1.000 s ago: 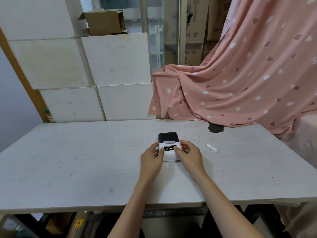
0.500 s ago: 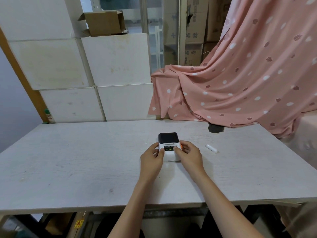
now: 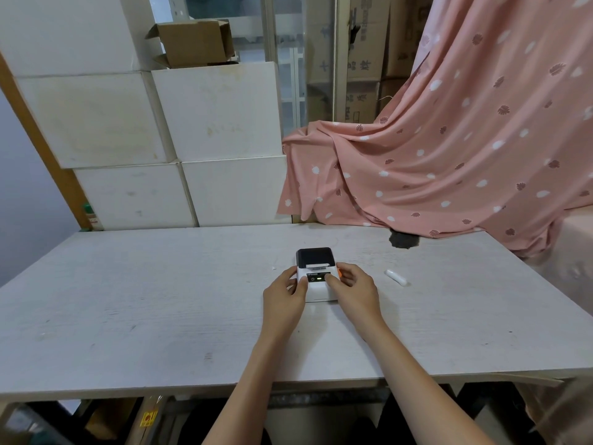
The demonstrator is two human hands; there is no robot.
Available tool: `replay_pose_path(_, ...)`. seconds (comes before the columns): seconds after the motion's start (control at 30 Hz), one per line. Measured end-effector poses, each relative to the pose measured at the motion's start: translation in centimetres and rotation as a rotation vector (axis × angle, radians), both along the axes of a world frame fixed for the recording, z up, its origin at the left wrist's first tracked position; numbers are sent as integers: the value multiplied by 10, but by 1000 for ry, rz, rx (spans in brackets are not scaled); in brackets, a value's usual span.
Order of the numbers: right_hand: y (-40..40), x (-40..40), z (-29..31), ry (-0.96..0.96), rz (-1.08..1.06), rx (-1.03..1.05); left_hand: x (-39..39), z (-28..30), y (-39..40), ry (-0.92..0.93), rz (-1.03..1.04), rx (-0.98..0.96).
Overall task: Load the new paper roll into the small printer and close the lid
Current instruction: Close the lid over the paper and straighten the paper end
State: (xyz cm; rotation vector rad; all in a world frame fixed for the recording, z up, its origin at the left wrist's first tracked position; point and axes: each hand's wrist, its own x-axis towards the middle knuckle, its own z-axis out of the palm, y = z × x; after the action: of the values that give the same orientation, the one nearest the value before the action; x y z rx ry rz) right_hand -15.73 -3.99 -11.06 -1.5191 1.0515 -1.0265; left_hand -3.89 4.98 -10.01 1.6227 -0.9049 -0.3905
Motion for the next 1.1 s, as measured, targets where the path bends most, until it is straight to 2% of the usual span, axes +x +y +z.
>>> replay_pose_path(0.67, 1, 2, 2, 24, -15, 22, 1, -2, 0, -13, -8, -1)
replay_pose_path(1.1, -2, 6, 9, 10, -33, 111, -2, 4, 2, 7, 0, 13)
